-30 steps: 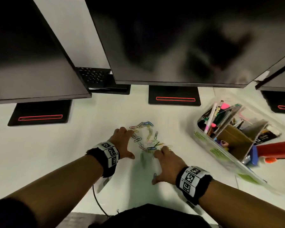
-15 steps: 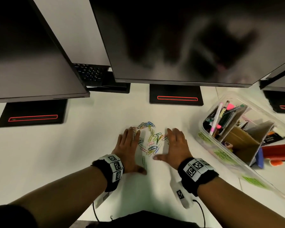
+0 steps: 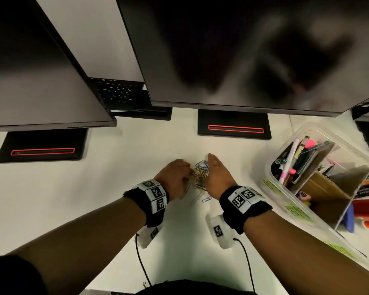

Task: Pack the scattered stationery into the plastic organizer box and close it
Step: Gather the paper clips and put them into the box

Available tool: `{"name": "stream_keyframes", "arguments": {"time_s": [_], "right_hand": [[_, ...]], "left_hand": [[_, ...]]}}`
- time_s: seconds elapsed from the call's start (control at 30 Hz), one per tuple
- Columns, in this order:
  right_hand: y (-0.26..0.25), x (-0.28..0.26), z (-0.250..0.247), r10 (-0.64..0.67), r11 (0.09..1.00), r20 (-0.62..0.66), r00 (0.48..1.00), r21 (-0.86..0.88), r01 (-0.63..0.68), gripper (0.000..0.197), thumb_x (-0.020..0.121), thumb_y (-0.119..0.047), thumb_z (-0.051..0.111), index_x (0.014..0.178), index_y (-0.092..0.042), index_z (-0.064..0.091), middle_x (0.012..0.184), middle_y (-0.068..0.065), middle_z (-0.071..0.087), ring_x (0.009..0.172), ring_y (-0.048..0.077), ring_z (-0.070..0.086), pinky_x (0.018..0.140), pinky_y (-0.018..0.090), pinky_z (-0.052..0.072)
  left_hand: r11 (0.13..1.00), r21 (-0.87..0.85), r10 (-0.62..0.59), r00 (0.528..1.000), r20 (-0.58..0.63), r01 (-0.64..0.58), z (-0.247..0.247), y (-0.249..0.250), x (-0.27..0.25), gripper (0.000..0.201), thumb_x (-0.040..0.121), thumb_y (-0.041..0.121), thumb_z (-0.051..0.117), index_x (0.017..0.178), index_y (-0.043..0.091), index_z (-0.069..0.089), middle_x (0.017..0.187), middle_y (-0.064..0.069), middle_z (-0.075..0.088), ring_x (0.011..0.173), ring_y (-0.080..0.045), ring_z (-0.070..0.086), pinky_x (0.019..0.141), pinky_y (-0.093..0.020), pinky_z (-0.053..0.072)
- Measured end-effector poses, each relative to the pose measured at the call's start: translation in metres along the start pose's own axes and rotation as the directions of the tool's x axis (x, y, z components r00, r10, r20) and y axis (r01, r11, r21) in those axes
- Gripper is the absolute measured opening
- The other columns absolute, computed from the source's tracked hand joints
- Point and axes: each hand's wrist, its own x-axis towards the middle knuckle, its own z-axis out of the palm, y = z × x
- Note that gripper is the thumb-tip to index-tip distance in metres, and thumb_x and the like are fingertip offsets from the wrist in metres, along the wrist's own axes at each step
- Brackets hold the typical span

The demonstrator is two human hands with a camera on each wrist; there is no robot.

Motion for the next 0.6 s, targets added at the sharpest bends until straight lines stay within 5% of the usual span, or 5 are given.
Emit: {"name": "stream_keyframes", "arguments": {"time_s": [0.1,0.23,0.43,0.53,0.6], "right_hand": [[-0.004,0.012,-0.003,-0.052,0.984,0.128,0.99,-0.16,0.073,0.073,0.089,0.0,0.039,0.15,-0.007,-0.001,0.16,0.008,-0.006,0.148,0.022,-0.003,0.122,0.034,0.005],[-0.006,0.009,0.005,-0.171,0.894,0.248,0.953,-0.368,0.256,0.066,0.093,-0.007,0.036,0.15,-0.007,0.003,0.16,0.008,-0.008,0.148,0.026,-0.006,0.121,0.038,0.002],[0.019,-0.021,0.017,-0.298,0.864,0.265,0.917,-0.333,0.377,0.066,0.091,-0.004,0.04,0.15,-0.01,0.011,0.16,0.007,0.001,0.148,0.023,0.001,0.122,0.033,0.005],[0.03,-0.027,0.007,-0.237,0.94,0.088,0.968,-0.231,0.251,0.074,0.09,-0.027,0.055,0.15,-0.016,0.014,0.16,0.004,0.006,0.147,0.022,0.007,0.121,0.034,0.012],[0.034,-0.03,0.003,-0.163,0.947,0.069,0.984,-0.267,0.176,0.096,0.077,-0.048,0.067,0.151,-0.02,0.012,0.16,0.002,0.006,0.145,0.026,0.013,0.118,0.039,0.02]], "left_hand": [[0.987,-0.088,-0.147,0.976,-0.163,0.134,-0.012,-0.007,-0.01,0.033,0.088,0.013,0.047,0.118,0.01,0.063,0.125,-0.011,0.059,0.12,-0.029,0.053,0.106,-0.031,0.039],[0.941,-0.068,-0.336,0.938,-0.084,0.331,-0.014,-0.015,-0.017,0.046,0.088,0.026,0.059,0.132,0.017,0.049,0.135,-0.007,0.045,0.127,-0.027,0.044,0.107,-0.033,0.037],[0.986,-0.013,-0.168,0.986,-0.008,0.168,-0.004,-0.01,-0.034,0.06,0.084,0.03,0.066,0.139,0.018,0.043,0.141,-0.004,0.045,0.13,-0.024,0.04,0.111,-0.027,0.028],[0.993,0.023,-0.115,0.992,0.058,0.114,-0.005,-0.008,-0.04,0.064,0.085,0.032,0.065,0.142,0.019,0.038,0.147,0.0,0.039,0.136,-0.02,0.032,0.113,-0.024,0.021],[0.991,0.006,-0.135,0.988,0.074,0.135,-0.007,-0.006,-0.041,0.079,0.078,0.038,0.071,0.144,0.02,0.031,0.148,-0.001,0.035,0.136,-0.02,0.03,0.114,-0.026,0.023]]}}
